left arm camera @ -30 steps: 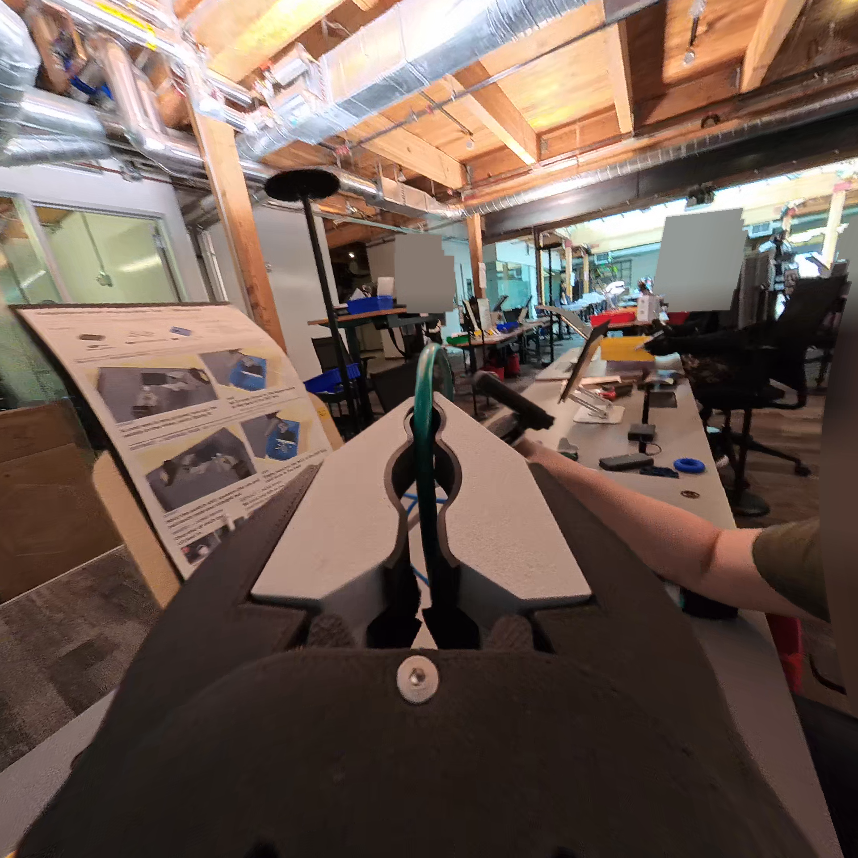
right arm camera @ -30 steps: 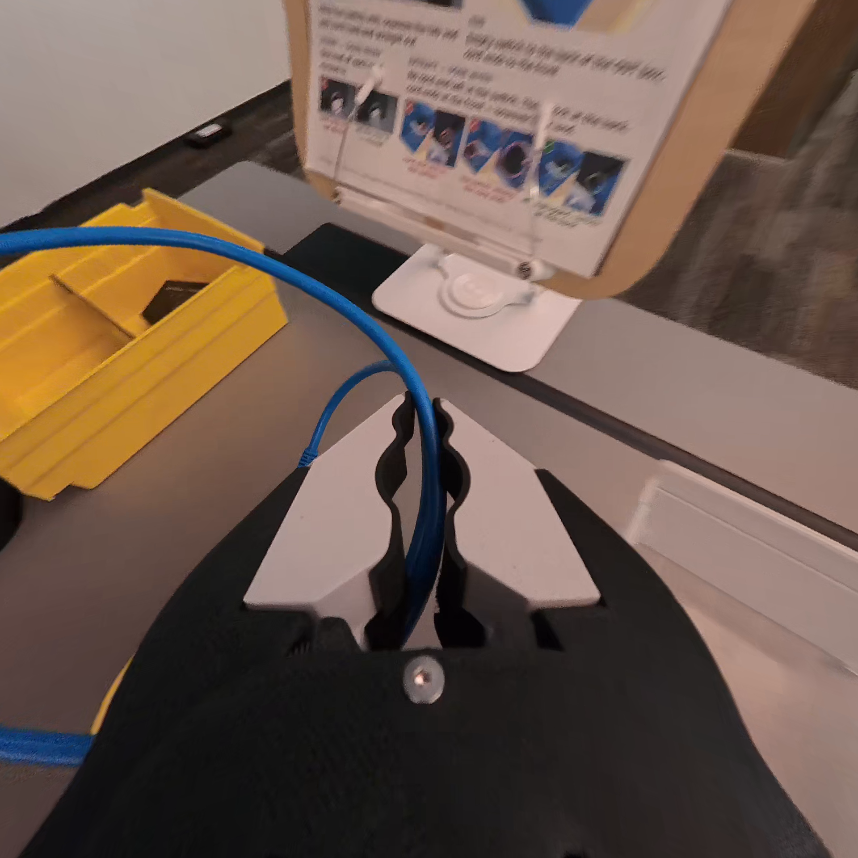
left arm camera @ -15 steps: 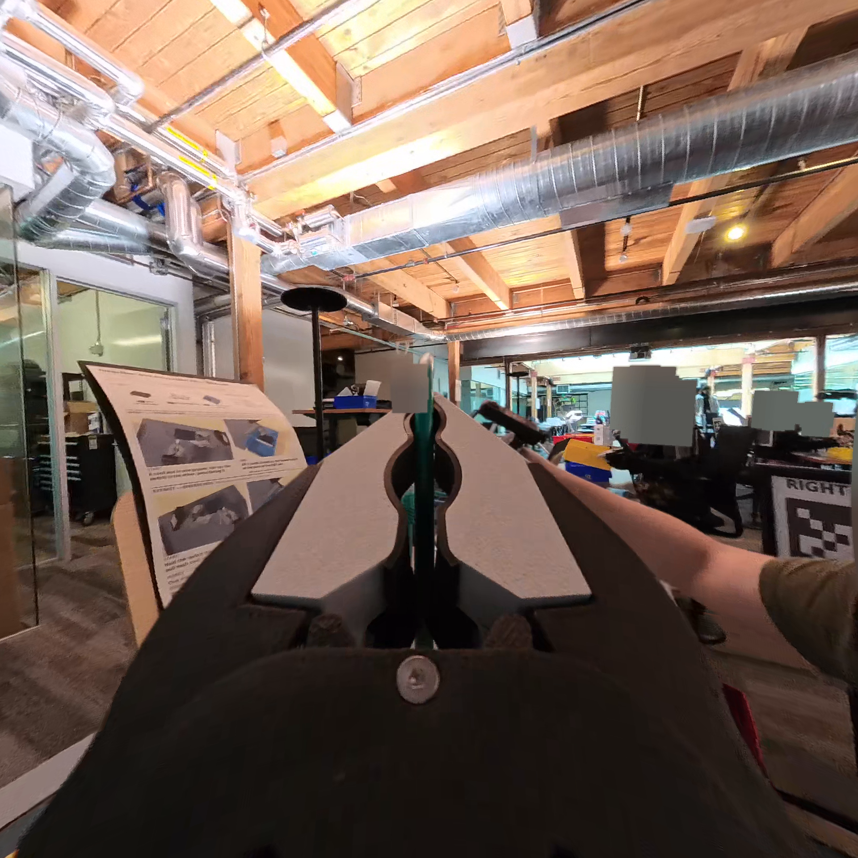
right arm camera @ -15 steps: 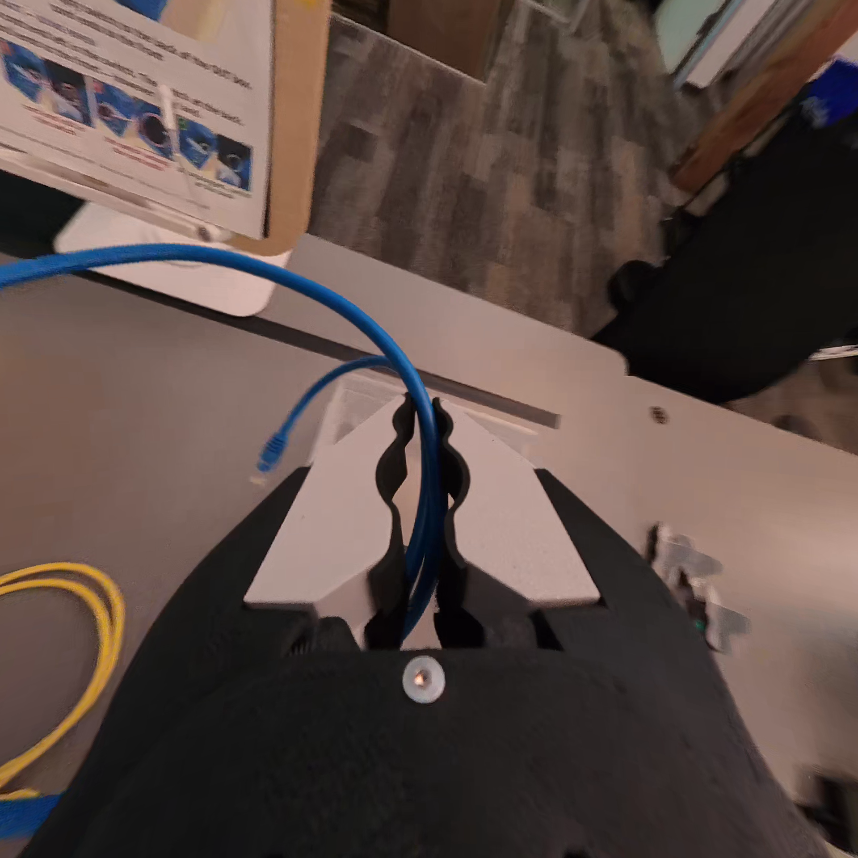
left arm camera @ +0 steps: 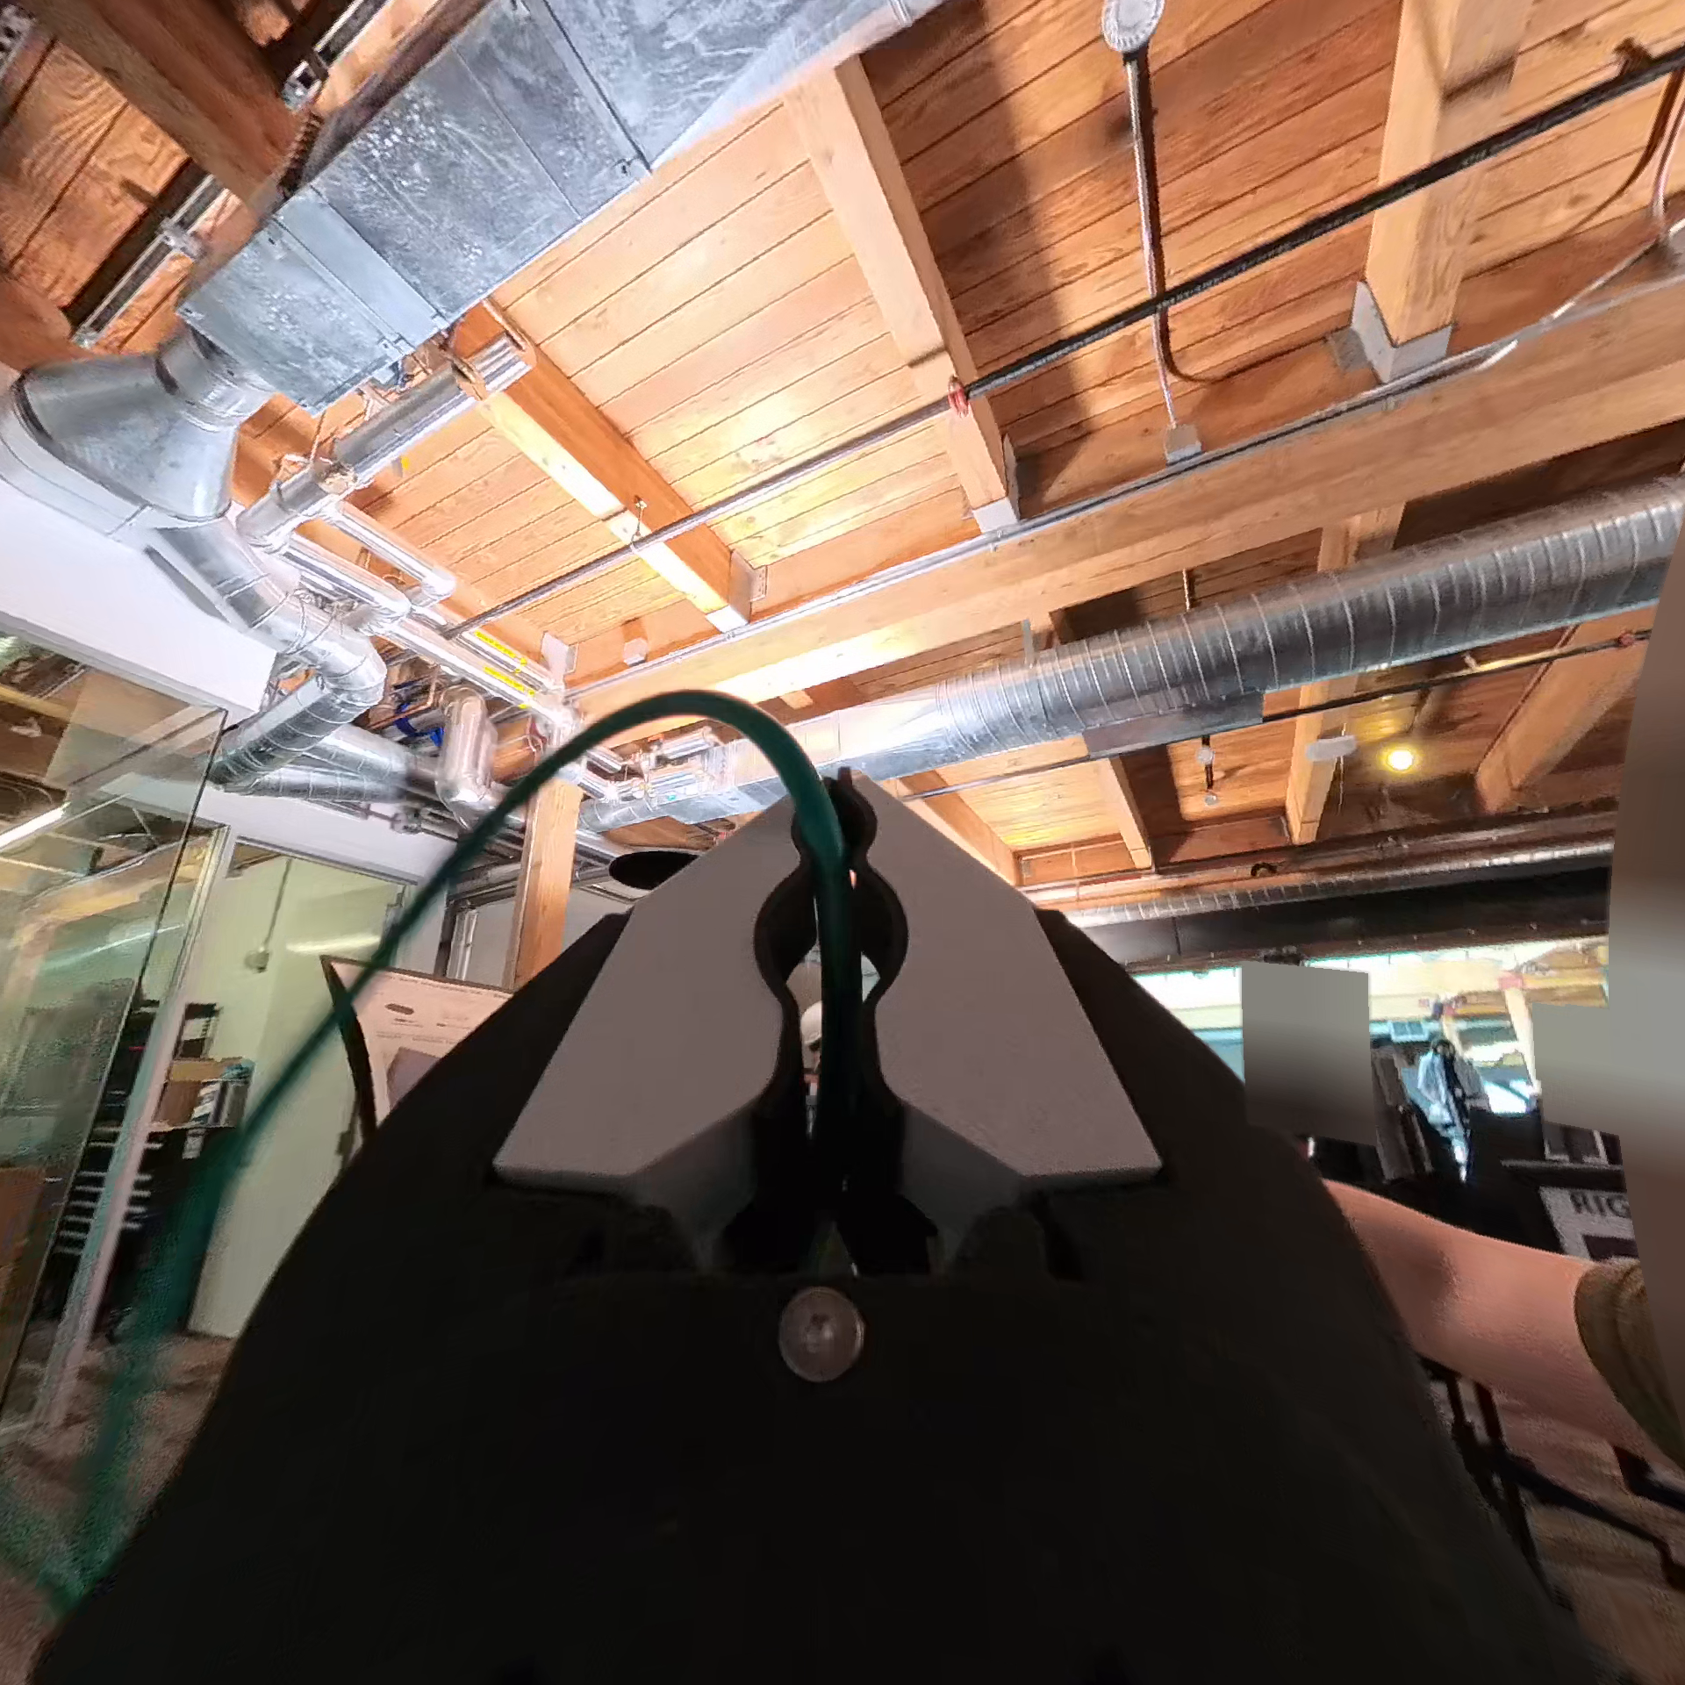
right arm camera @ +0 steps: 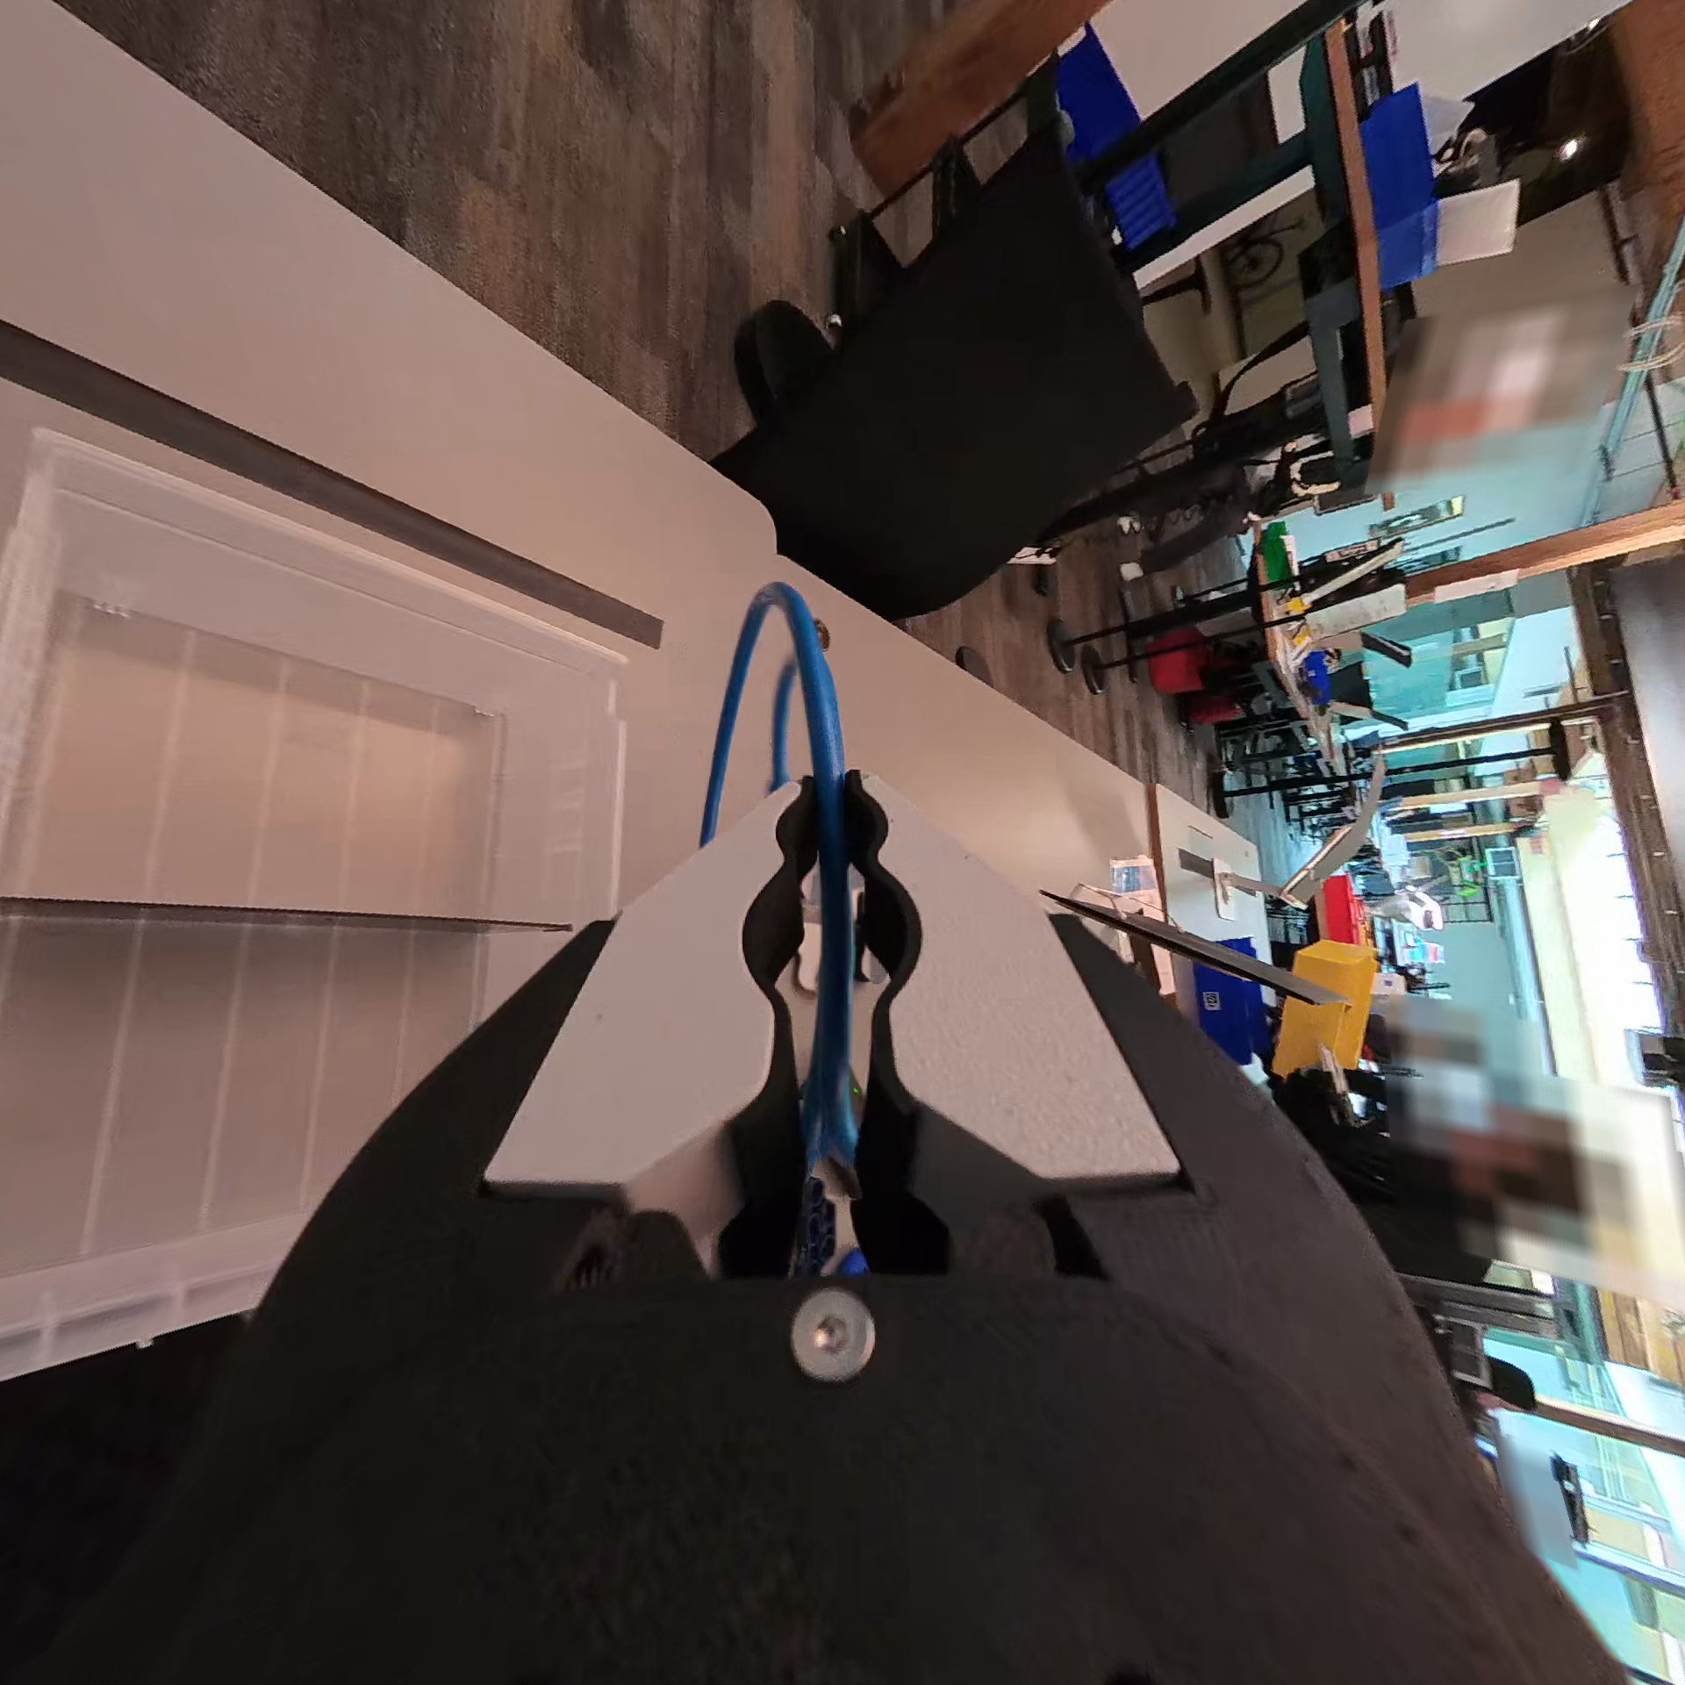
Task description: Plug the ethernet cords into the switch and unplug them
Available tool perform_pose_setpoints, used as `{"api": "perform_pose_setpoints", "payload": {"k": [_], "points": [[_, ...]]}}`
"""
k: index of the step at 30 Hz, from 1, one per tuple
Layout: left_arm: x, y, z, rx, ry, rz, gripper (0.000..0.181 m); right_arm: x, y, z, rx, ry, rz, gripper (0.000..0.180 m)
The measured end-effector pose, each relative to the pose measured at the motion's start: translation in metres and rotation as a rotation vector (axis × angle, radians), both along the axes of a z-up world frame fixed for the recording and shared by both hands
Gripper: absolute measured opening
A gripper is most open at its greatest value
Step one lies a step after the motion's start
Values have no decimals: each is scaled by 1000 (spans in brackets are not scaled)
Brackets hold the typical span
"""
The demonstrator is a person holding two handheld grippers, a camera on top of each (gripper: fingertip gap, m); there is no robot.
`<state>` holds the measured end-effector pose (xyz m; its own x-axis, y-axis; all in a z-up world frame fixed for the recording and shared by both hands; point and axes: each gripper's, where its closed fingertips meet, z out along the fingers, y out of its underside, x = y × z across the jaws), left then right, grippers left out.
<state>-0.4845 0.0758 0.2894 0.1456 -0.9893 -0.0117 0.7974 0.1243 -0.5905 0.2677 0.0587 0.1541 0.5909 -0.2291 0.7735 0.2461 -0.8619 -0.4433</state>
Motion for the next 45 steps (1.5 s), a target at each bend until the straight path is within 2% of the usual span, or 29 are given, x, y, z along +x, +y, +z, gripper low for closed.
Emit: {"api": "perform_pose_setpoints", "payload": {"k": [4, 7, 11, 15, 19, 23, 27, 29, 33, 36, 38, 40, 43, 45], "points": [[16, -16, 1, 64, 87, 6, 0, -24, 11, 16, 77, 89, 74, 5], [41, -28, 1, 101, 161, -29, 0, -57, 24, 24, 142, 229, 180, 4], [94, -42, -3, 132, 306, -125, 0, -93, 35, 27, 185, 369, 299, 4], [173, -52, -22, 129, 510, -235, 0, -133, 43, 10, 182, 534, 445, 5], [262, -56, -62, 98, 743, -344, 0, -179, 47, -22, 152, 680, 574, 4], [302, -95, -90, 172, 877, -562, 0, -245, 41, -62, 115, 982, 684, 4], [314, -114, -105, 281, 954, -498, 0, -309, 17, -110, -40, 1235, 812, 4], [316, -115, -108, 292, 967, -480, 0, -325, 12, -136, -101, 1331, 813, 4], [328, -101, -113, 227, 977, -465, 0, -300, 27, -213, -205, 1191, 678, 5], [343, -85, -124, 170, 1011, -426, 0, -281, 38, -239, -171, 1183, 601, 9], [358, -71, -137, 125, 1050, -386, 0, -266, 47, -237, -91, 1150, 598, 32], [372, -66, -151, 108, 1089, -395, 0, -251, 55, -214, 49, 1065, 663, 48], [393, -58, -178, 95, 1167, -384, 0, -254, 48, -147, 346, 1020, 888, 53], [402, -53, -191, 88, 1208, -370, 0, -269, 27, -103, 492, 1013, 1098, 56]]}}
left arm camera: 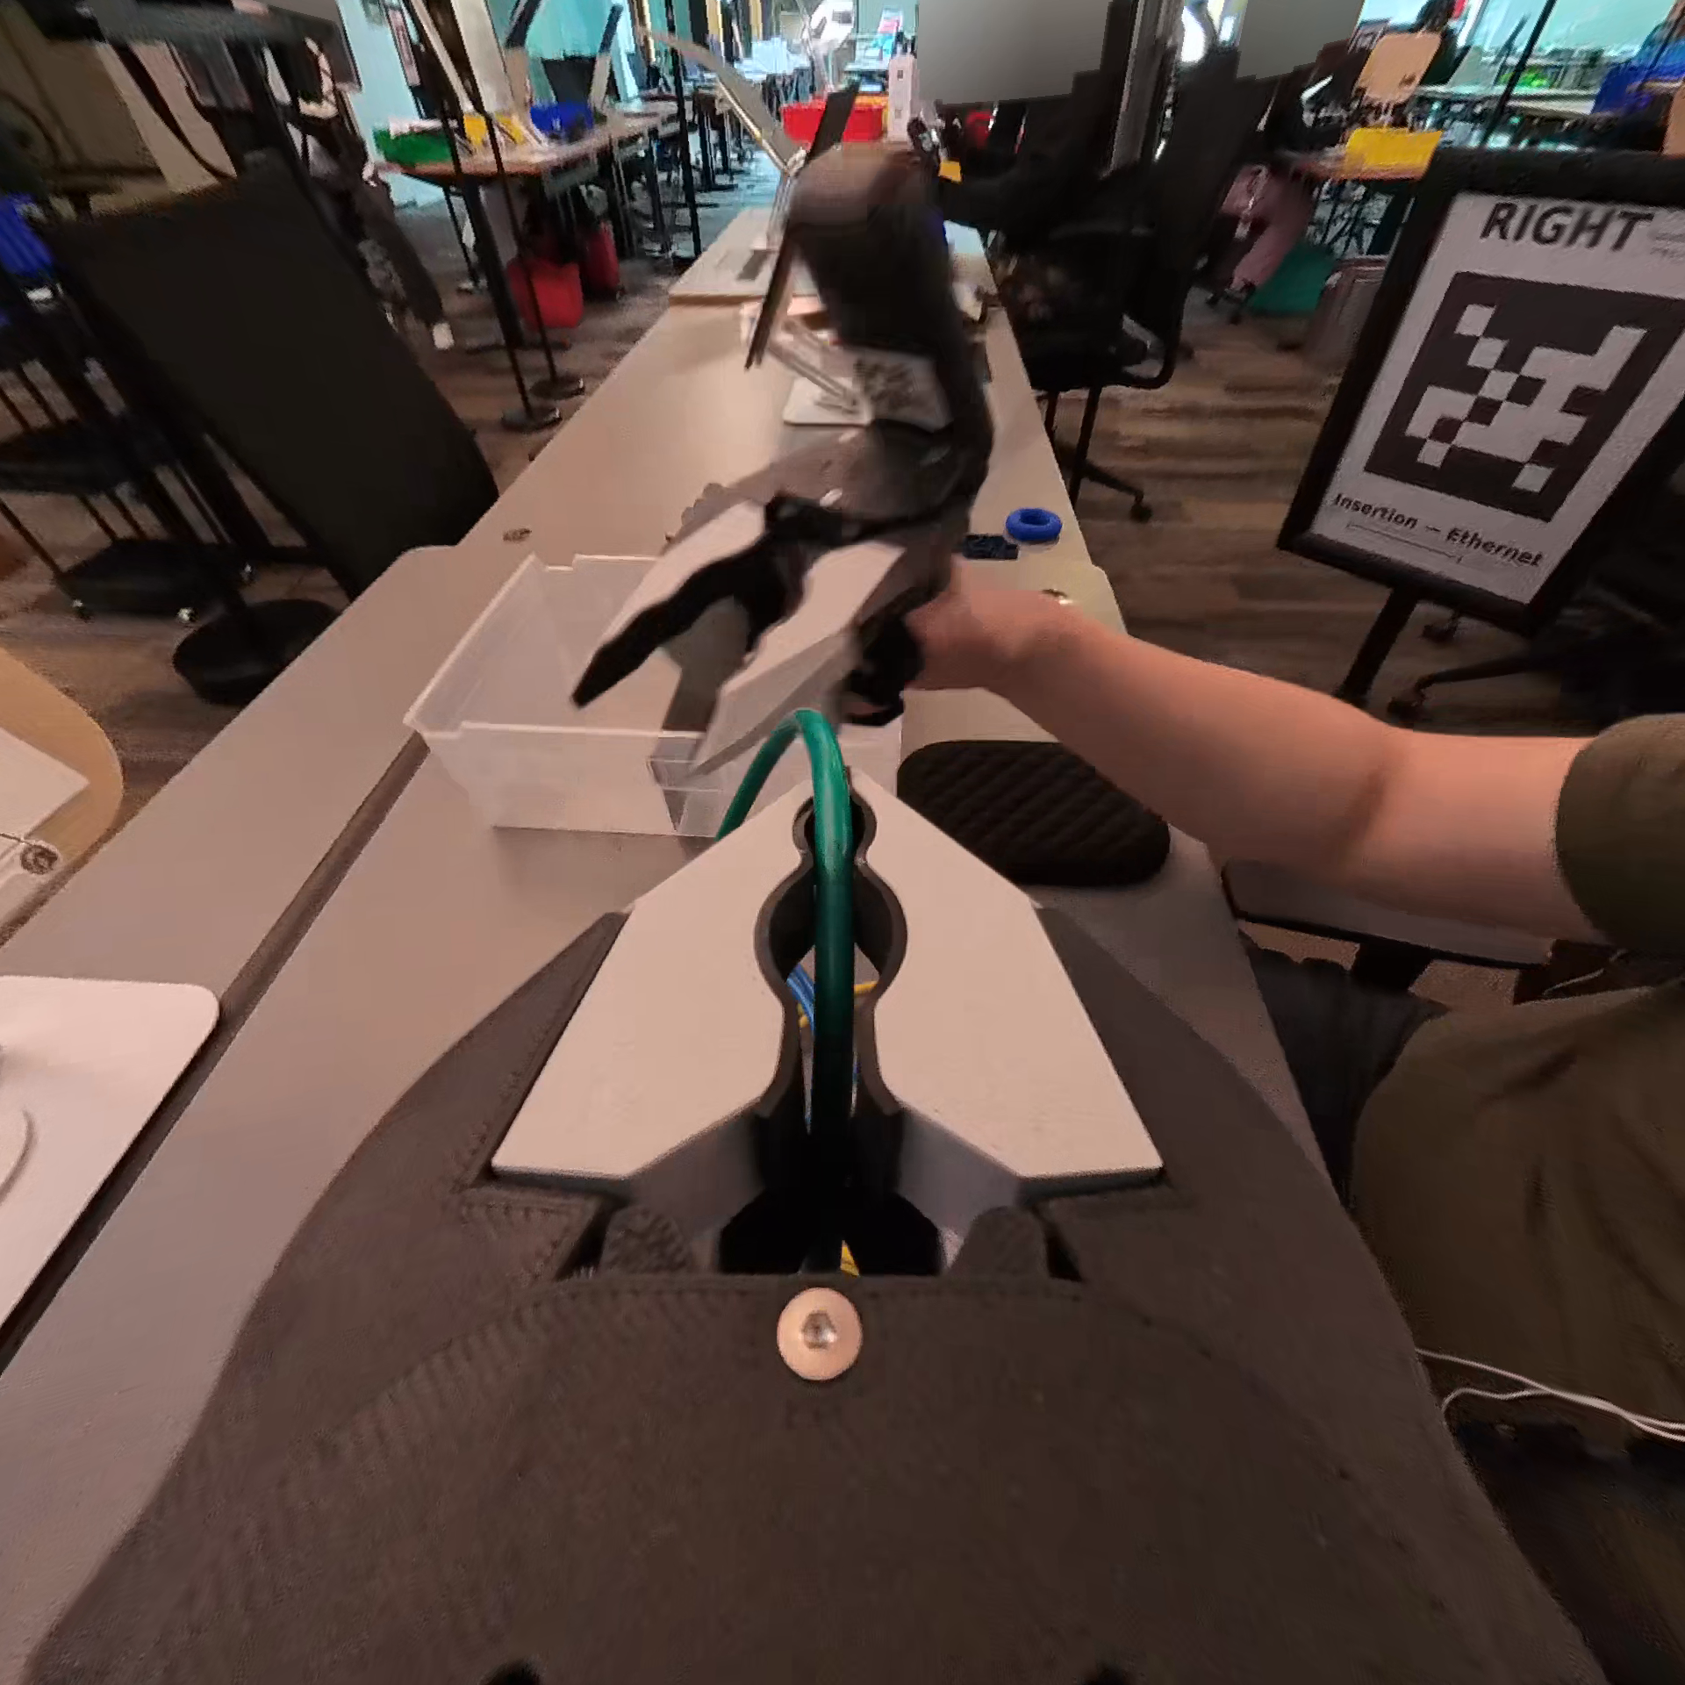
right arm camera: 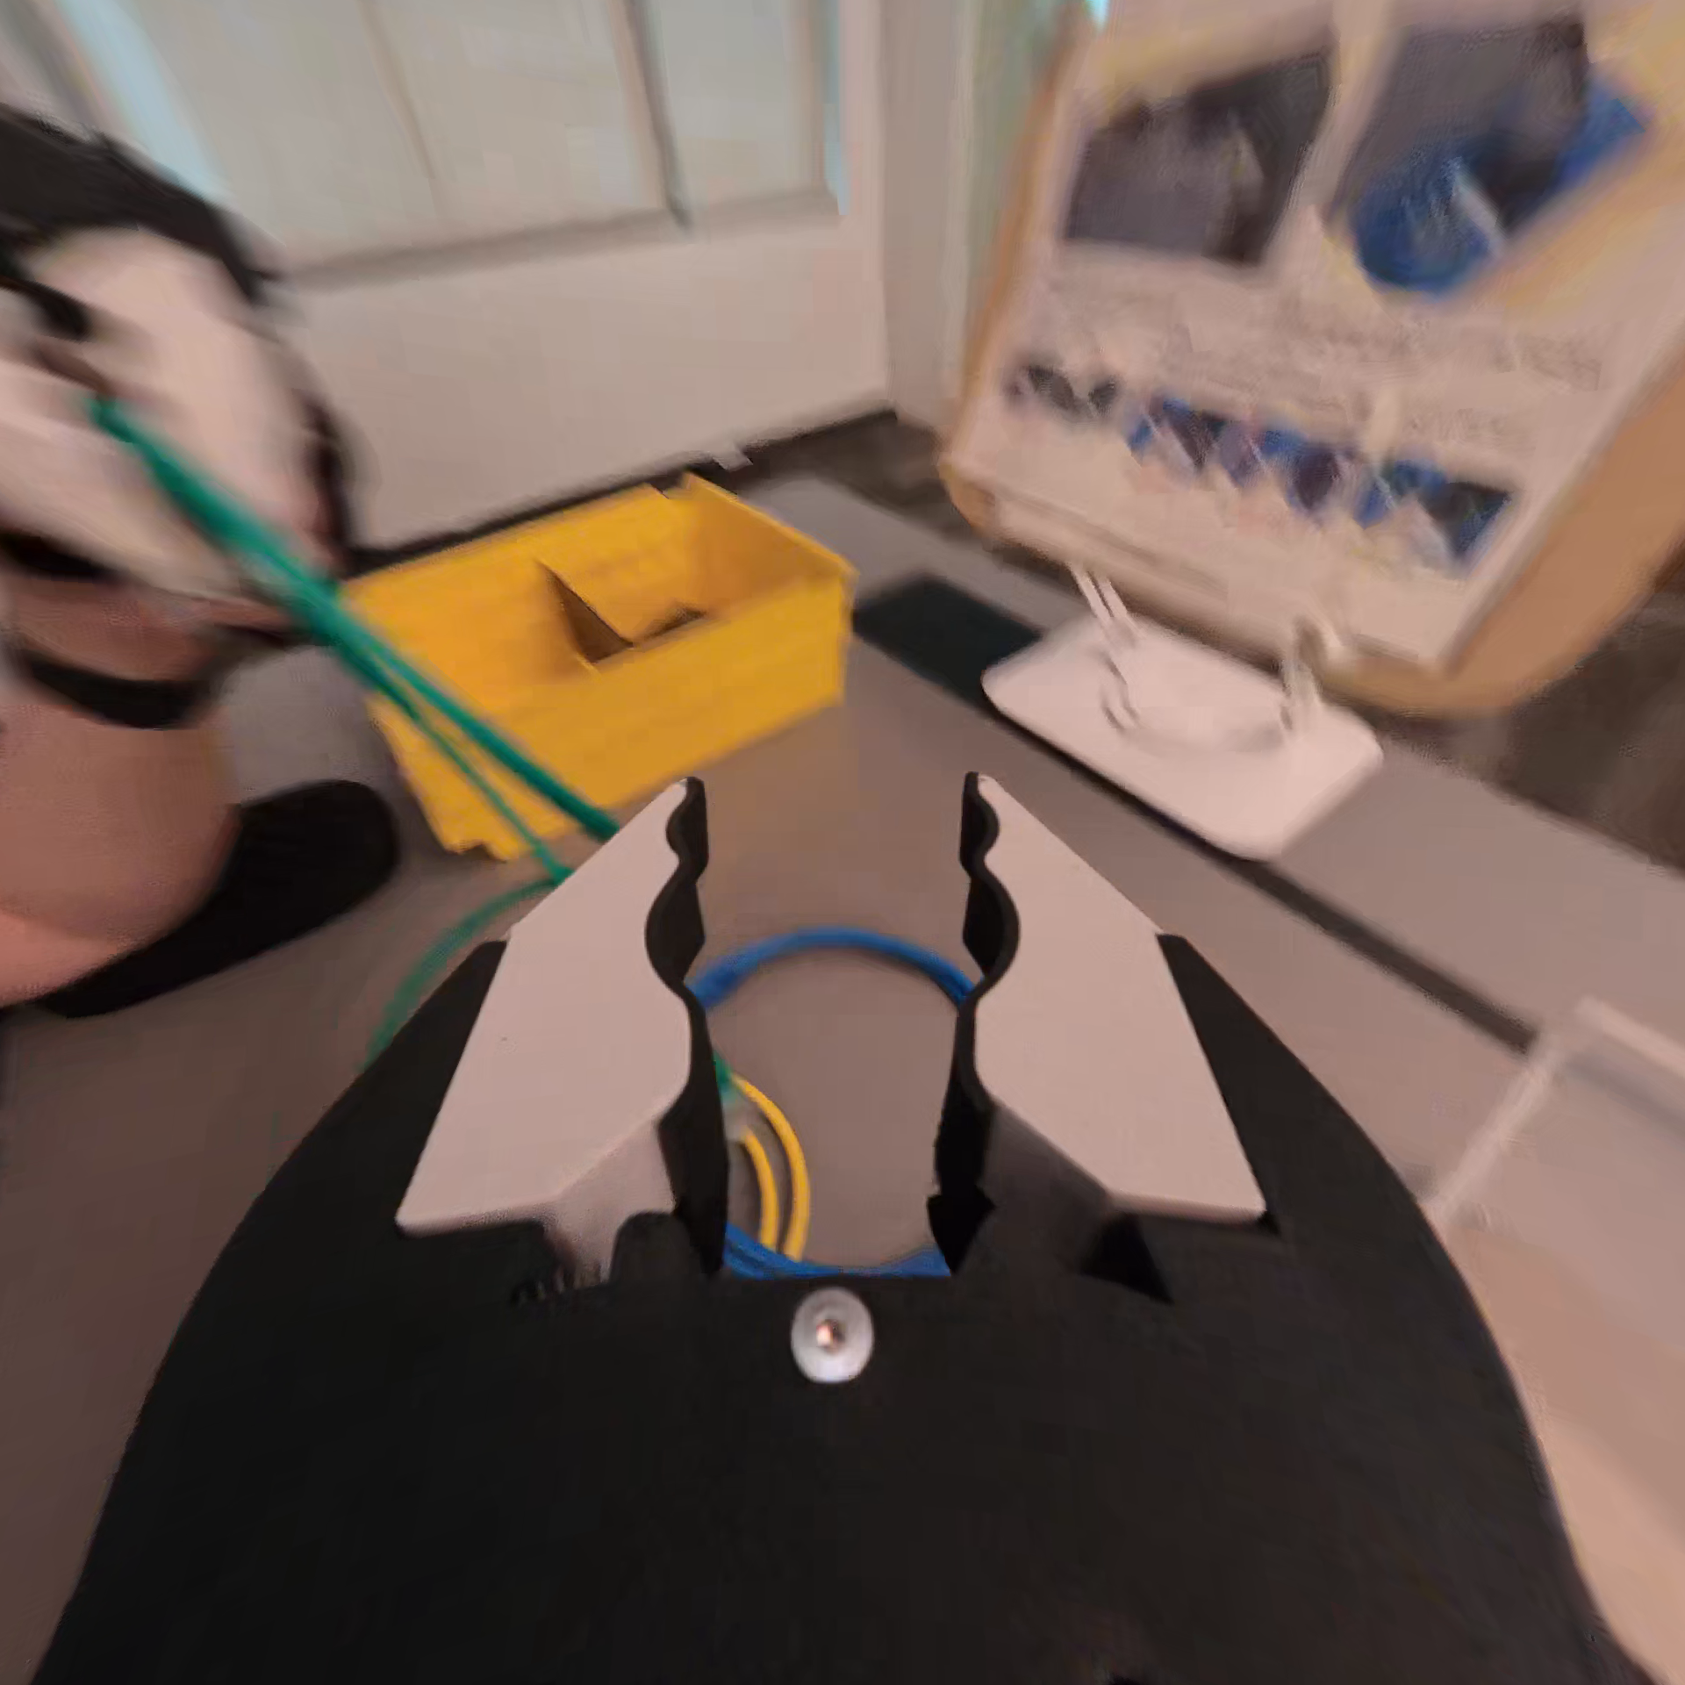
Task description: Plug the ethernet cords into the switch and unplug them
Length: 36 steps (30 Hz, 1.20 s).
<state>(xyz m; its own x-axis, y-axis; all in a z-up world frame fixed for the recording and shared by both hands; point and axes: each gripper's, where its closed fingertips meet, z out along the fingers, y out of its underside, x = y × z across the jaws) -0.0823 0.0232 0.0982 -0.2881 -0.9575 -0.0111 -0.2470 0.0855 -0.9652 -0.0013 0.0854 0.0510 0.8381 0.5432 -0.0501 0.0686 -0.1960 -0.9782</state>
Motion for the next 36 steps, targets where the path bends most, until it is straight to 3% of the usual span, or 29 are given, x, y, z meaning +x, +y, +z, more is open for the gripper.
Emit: {"api": "perform_pose_setpoints", "payload": {"k": [3, 6, 7, 8, 9, 10, 11, 12, 13, 17, 21, 24, 27, 31, 36], "points": [[6, 1, -6, -27, 8, -20, 0, -32, -35, 33, 136, 71, 221, 51], [6, -4, -6, -47, -3, -61, 0, -53, -36, 25, 76, 22, 269, 51], [6, -5, -5, -59, -7, -74, 0, -57, -33, 22, 77, -29, 251, 39], [5, -5, -3, -68, -14, -78, 0, -60, -33, 18, 75, -90, 254, 11], [4, -1, -1, -70, -23, -64, 0, -62, -34, 18, 63, -110, 251, 8], [0, 6, 3, -59, -31, -38, 15, -65, -35, 20, 27, -90, 259, 7], [-7, 15, 9, -44, -34, -3, 49, -64, -34, 19, -31, -58, 246, 5], [-19, 25, 15, -24, -27, 38, 72, -60, -31, 16, -98, -28, 217, 4], [-35, 39, 21, 6, -13, 87, 80, -53, -27, 8, -171, -5, 181, 4], [-122, 122, 25, 229, 52, 466, 74, -1, 9, -44, -299, -128, -93, 4], [-181, 178, 15, 176, 85, 674, 66, 45, 25, -104, -479, -313, -284, 6], [-198, 219, -7, 105, 148, 807, 68, 46, 28, -132, -598, -336, -285, 8], [-209, 251, -46, 107, 302, 878, 69, 42, 20, -147, -729, -371, -254, 31], [-223, 282, -105, 193, 561, 911, 77, 62, 21, -129, -698, -495, -340, 36], [-217, 298, -154, 254, 745, 822, 78, 53, 45, -55, -460, -425, -341, 40]]}}
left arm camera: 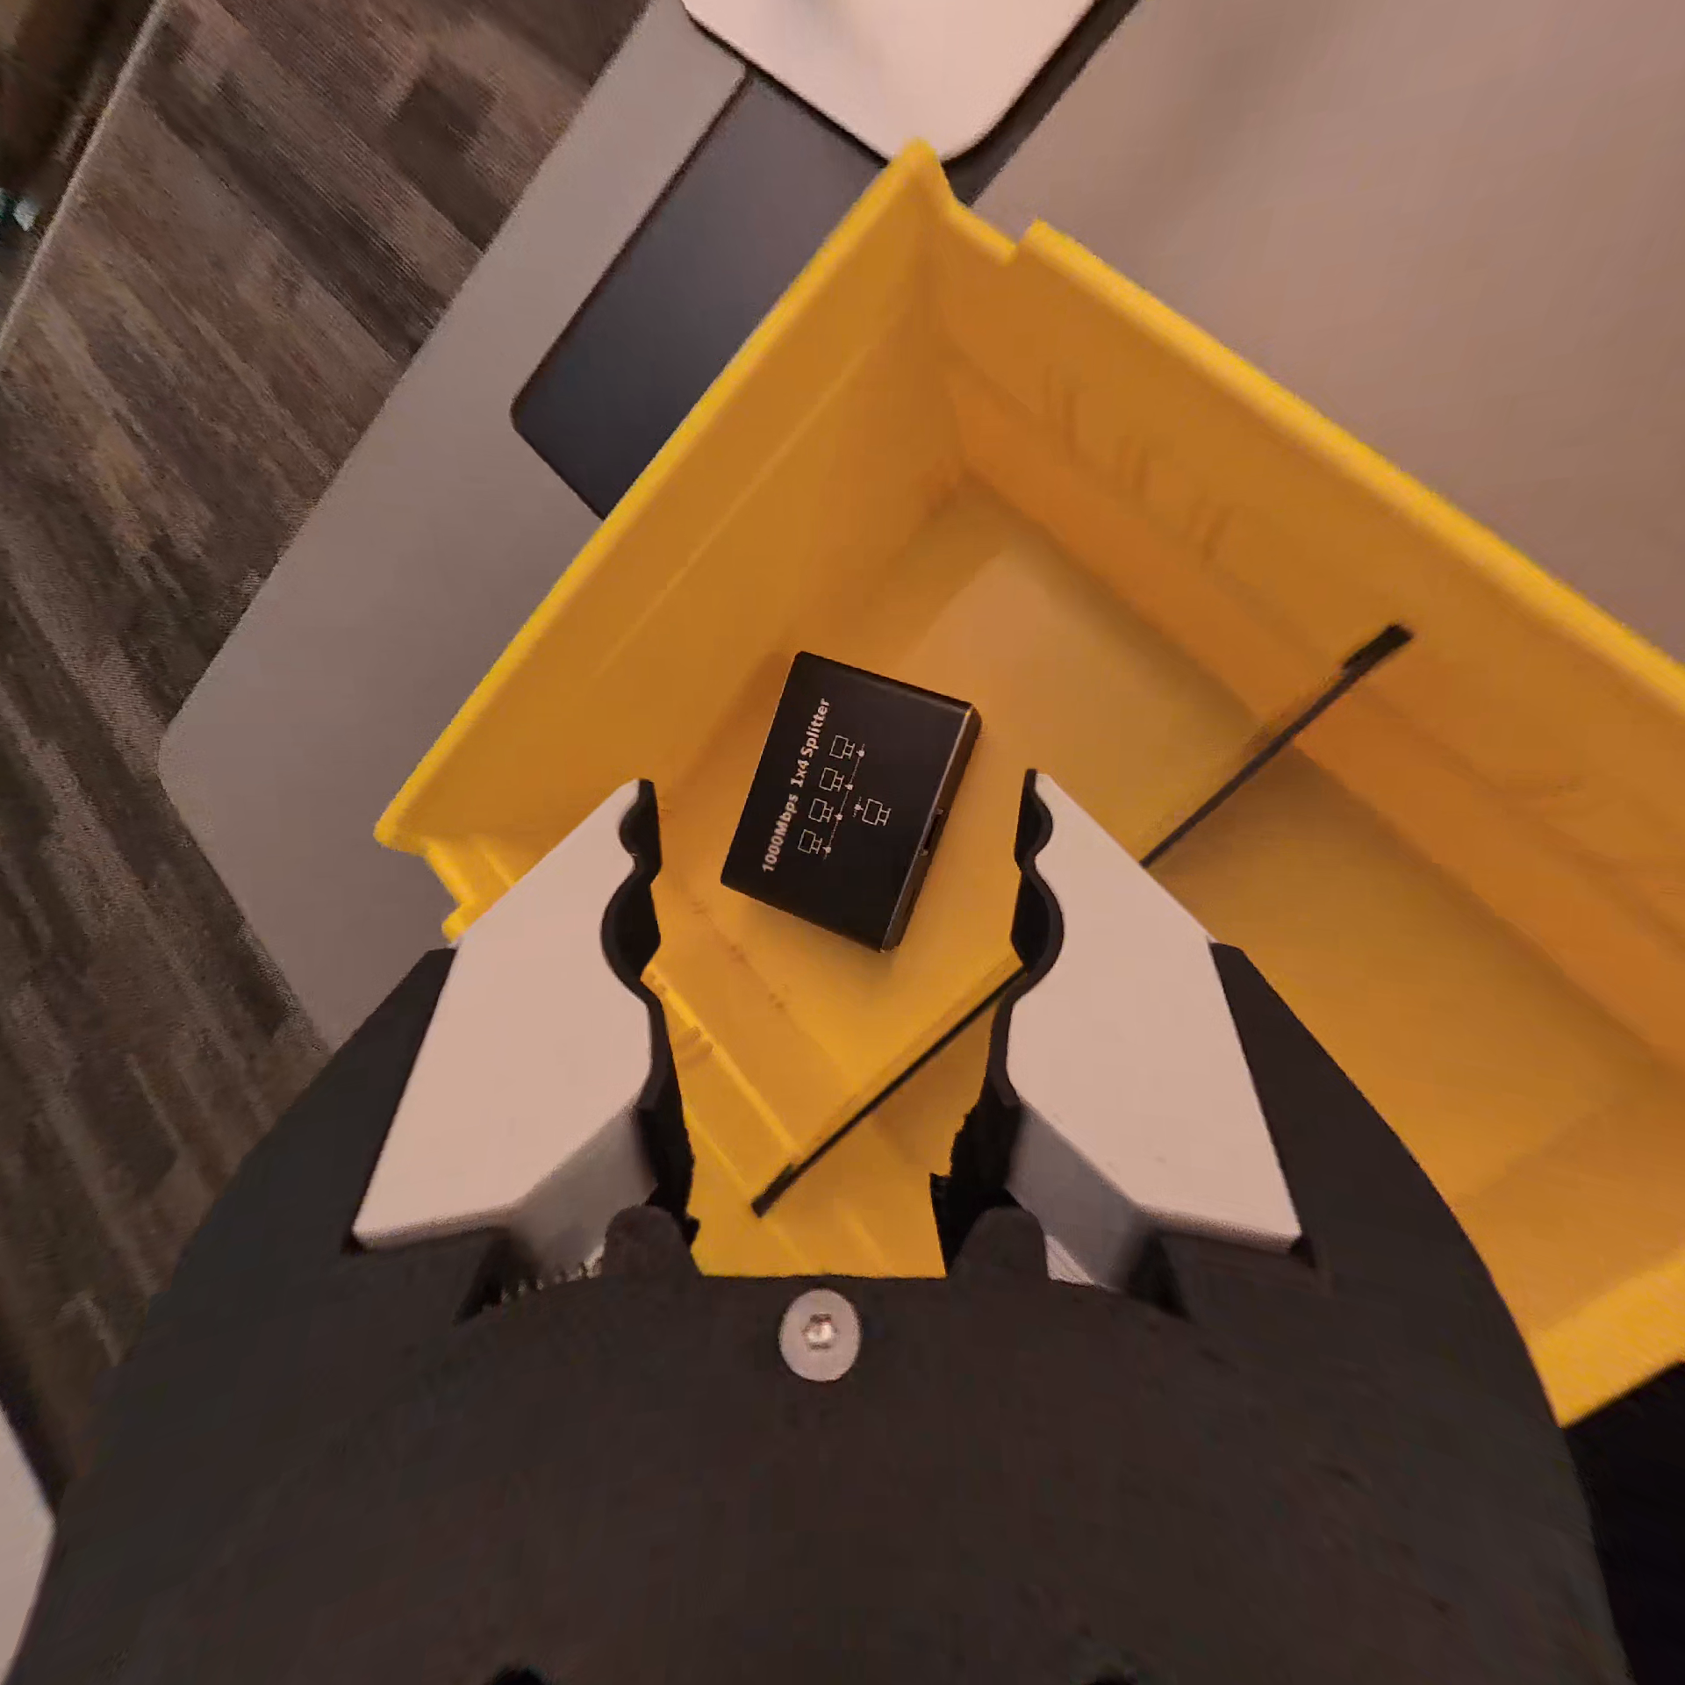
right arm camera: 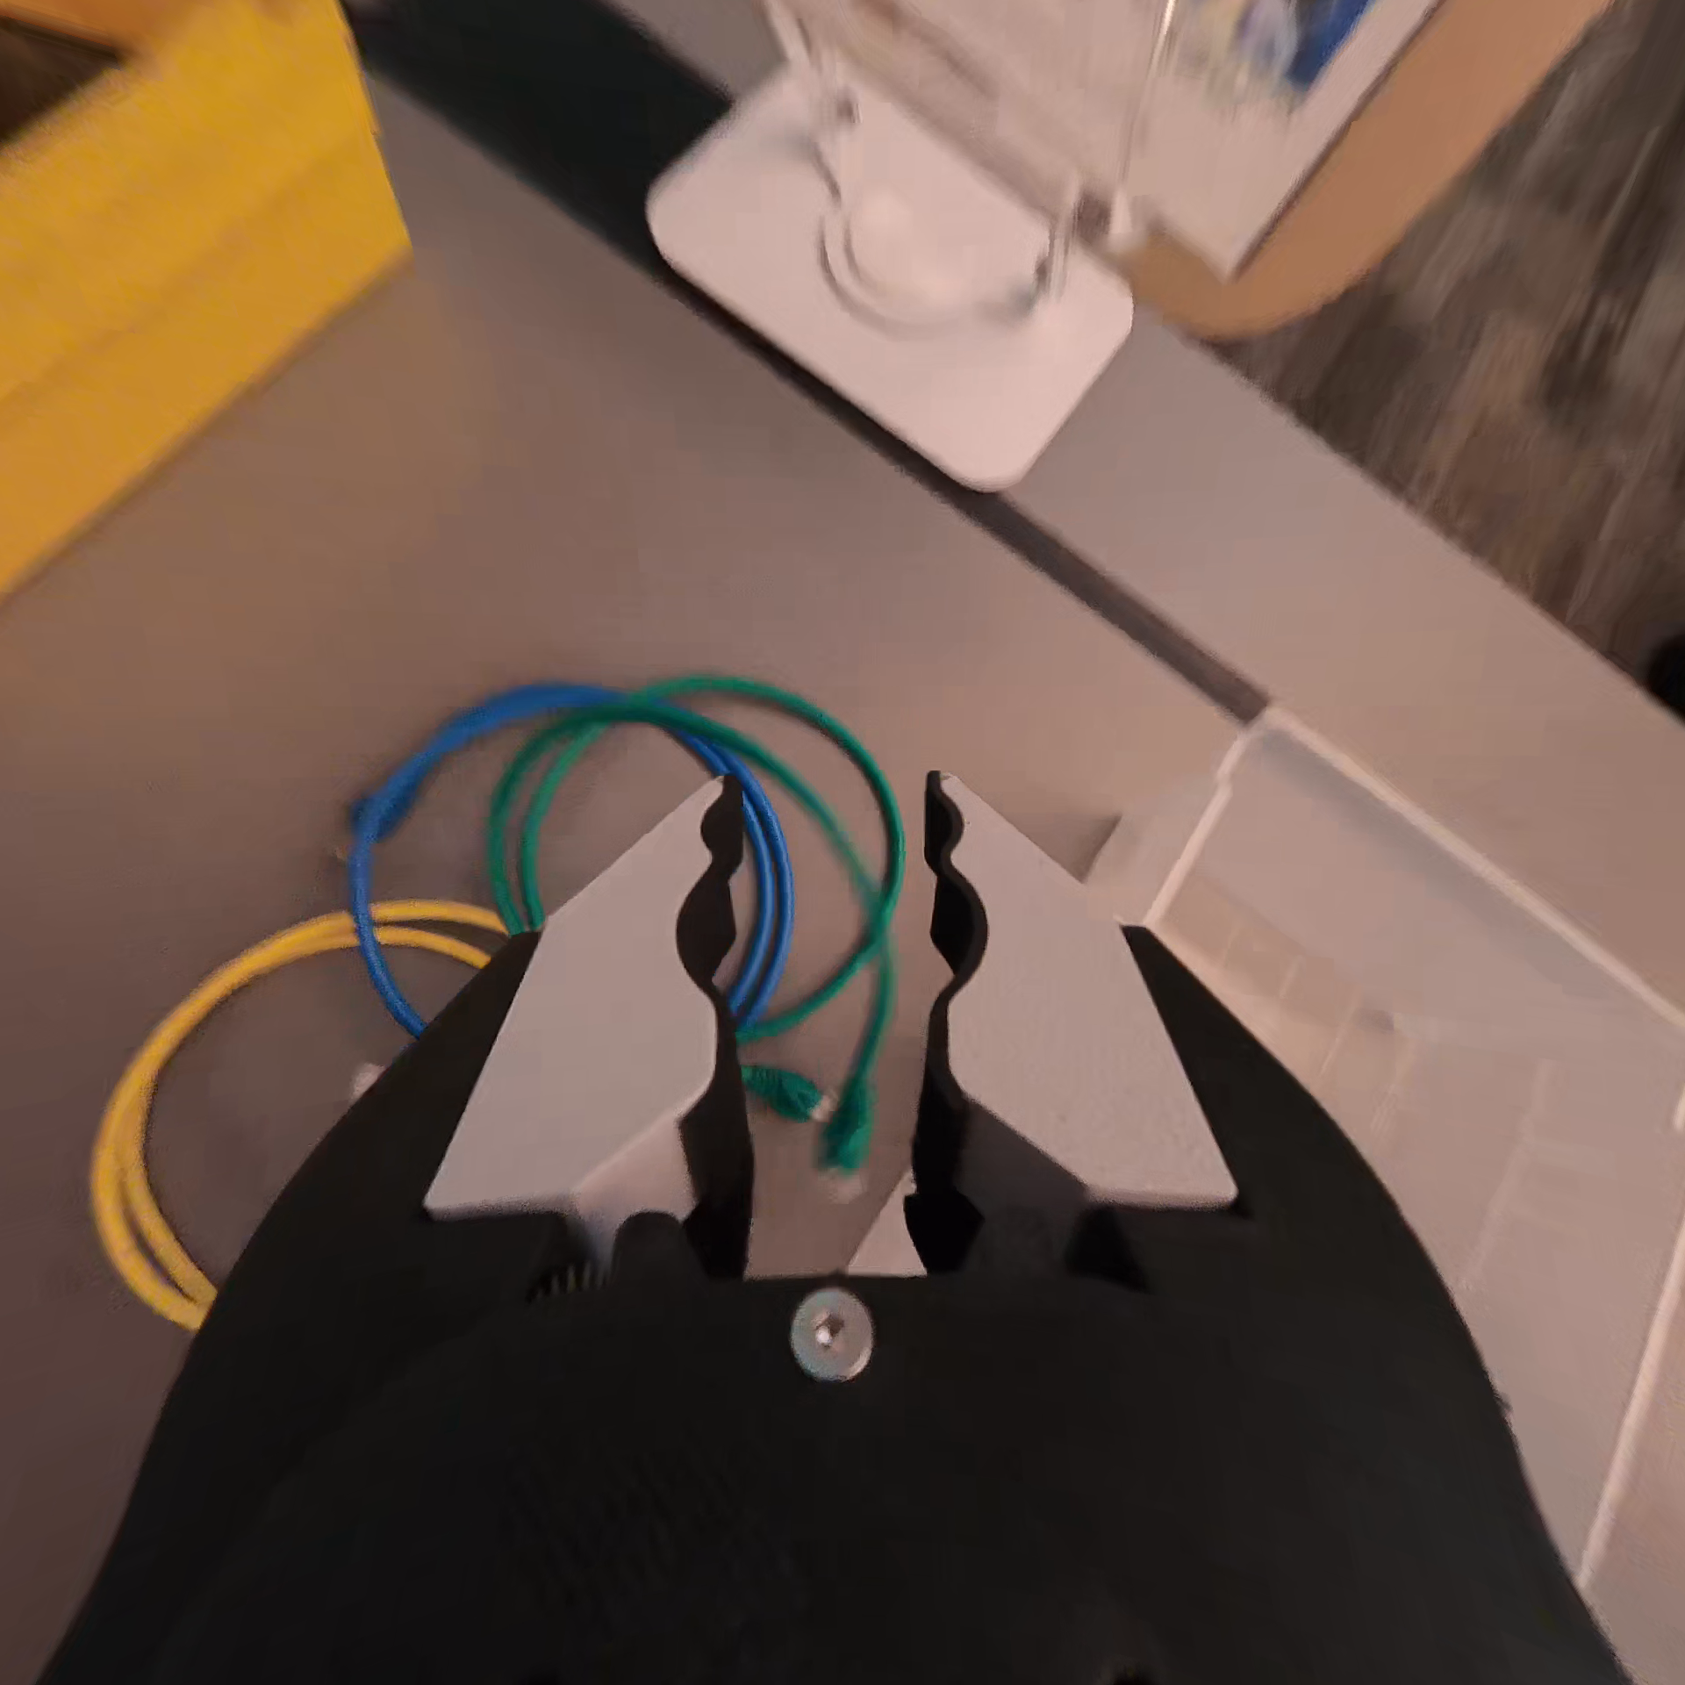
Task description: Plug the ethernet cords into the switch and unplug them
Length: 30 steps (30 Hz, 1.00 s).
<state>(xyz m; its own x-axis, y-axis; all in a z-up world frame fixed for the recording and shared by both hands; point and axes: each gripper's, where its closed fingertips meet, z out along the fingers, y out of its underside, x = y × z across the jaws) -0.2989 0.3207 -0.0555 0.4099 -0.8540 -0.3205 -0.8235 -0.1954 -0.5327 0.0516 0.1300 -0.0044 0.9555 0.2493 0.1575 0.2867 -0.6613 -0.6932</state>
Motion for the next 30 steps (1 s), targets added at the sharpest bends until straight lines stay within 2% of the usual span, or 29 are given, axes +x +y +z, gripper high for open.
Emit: {"api": "perform_pose_setpoints", "payload": {"k": [3, 6, 9, 13, 19, 22, 28, 29, 30], "points": [[0, 8, -16, -30, 60, -34, 74, -15, 8, 32, 89, 58, 74, 40], [1, 13, -23, -87, 46, -49, 69, -29, 11, 40, 106, 105, 154, 40], [1, 13, -32, -120, 125, -73, 81, -33, 13, 34, 79, 132, 218, 40], [8, 11, -52, -197, 219, -96, 96, -20, 19, 23, 59, 166, 203, 40], [5, 22, -58, -207, 256, -92, 91, -17, 18, 28, 76, 218, 221, 40], [3, 17, -73, -317, 284, -110, 93, -19, 15, 29, 72, 250, 237, 40], [-14, 24, -101, -352, 452, -79, 98, -12, 17, 23, 55, 268, 228, 40], [-13, 25, -101, -347, 444, -79, 93, -11, 17, 22, 55, 269, 228, 40], [-12, 27, -99, -332, 437, -84, 74, -10, 18, 22, 55, 270, 228, 40]]}}
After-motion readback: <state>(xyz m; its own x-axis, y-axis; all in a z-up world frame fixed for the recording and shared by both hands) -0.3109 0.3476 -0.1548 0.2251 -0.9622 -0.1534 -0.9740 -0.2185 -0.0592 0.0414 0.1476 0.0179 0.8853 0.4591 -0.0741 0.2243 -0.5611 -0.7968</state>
